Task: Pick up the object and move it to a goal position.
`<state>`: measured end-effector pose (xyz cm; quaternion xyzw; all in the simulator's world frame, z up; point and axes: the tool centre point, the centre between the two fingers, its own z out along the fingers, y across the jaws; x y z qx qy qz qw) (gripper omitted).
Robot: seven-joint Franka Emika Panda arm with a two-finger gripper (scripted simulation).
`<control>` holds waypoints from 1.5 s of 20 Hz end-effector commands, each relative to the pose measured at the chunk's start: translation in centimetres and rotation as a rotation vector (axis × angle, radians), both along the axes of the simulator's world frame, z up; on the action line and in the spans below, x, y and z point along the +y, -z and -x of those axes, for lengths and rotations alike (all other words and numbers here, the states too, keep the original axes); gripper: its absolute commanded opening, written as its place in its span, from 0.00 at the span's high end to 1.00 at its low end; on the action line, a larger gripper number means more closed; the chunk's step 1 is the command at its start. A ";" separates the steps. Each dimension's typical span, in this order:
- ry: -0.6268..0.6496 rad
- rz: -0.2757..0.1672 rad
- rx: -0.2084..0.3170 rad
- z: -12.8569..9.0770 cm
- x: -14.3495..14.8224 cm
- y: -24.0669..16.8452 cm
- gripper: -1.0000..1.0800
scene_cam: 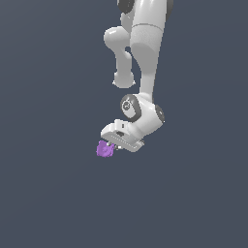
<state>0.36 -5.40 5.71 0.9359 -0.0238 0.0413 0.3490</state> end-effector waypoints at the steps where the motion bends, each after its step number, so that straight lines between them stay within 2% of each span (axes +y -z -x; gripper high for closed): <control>1: 0.000 0.000 0.000 0.0 0.0 0.0 1.00; 8: 0.000 0.000 0.000 0.5 0.0 -0.5 1.00; 14: 0.000 -0.001 0.000 2.1 -0.1 -2.0 1.00; 30: -0.001 -0.004 0.001 10.0 -0.5 -10.1 1.00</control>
